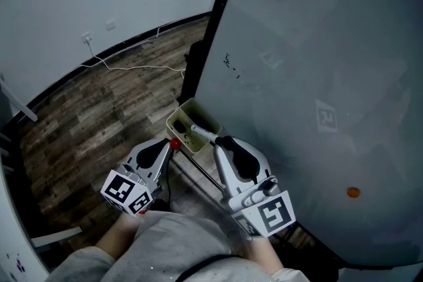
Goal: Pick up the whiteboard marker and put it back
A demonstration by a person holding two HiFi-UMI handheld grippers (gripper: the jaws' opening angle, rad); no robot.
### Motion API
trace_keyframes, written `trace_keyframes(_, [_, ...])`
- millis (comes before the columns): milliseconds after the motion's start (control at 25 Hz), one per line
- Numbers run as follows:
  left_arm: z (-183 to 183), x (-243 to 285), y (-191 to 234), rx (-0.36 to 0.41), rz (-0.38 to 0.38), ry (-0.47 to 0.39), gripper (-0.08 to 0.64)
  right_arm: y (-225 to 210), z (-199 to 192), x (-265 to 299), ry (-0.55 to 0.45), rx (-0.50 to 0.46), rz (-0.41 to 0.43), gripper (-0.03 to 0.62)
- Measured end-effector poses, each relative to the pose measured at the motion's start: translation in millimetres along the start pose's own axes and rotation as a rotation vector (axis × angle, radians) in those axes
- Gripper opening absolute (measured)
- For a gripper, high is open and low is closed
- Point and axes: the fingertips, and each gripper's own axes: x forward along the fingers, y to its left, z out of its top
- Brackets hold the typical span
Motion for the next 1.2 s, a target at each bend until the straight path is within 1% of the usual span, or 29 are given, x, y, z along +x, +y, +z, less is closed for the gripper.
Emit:
trace_keyframes(880, [0.6, -2.8, 2.1, 0.001, 0.007, 0.001, 0.015, 3.6, 2.2, 1.3, -0.011, 0.016, 0.008, 0.080])
trace_keyframes(1200, [-0.2, -4.6, 4.0, -0.009, 0.010, 0.003, 0.015, 3.3, -5.7, 2.1, 0.020, 0.017, 0.001, 0.080])
